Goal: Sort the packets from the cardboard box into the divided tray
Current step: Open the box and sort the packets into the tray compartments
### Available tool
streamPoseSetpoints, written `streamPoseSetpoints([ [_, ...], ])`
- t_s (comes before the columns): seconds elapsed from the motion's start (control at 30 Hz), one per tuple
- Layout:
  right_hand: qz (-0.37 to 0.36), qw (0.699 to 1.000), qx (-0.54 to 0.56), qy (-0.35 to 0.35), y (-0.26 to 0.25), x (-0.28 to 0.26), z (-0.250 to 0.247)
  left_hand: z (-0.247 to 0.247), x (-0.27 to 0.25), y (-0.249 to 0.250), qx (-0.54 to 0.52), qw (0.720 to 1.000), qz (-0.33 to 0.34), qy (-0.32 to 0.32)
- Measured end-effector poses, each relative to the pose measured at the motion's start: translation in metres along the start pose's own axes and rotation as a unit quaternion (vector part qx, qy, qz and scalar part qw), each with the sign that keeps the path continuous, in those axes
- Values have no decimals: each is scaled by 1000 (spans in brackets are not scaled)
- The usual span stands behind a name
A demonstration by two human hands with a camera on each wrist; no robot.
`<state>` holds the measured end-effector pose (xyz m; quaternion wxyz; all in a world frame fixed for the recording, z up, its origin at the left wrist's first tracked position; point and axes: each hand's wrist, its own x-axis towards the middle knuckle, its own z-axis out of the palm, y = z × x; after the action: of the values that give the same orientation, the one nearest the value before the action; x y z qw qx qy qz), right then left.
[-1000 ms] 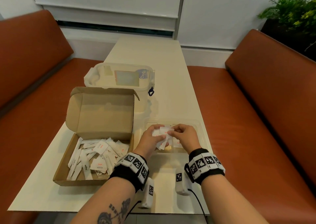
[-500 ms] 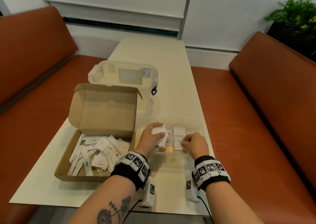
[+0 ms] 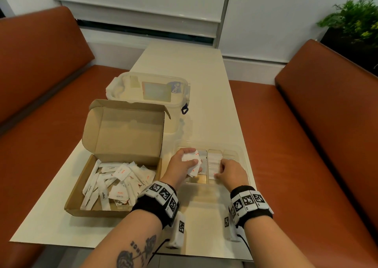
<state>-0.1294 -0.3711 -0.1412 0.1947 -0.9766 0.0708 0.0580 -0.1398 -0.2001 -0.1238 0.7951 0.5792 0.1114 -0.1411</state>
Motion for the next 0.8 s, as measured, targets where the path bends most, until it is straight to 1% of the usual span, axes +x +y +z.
streamPoseSetpoints([
  [0.13,19,1000,-13,5,-2,2,2,1,1,0,-4,1000,2,1],
  [0.4,24,999,-25,24,-6,3,6,1,1,0,11,1000,3,-1],
  [0.67,25,1000,2,17,-5,1,2,1,2,-1,1,1000,-6,0],
  [0.73,17,999,25,34,-5,-1,-1,0,2,-2,2,1000,-12,-4],
  [0.8,-13,995,67,76,-9,-5,-5,0,2,-1,5,1000,-19,-5],
])
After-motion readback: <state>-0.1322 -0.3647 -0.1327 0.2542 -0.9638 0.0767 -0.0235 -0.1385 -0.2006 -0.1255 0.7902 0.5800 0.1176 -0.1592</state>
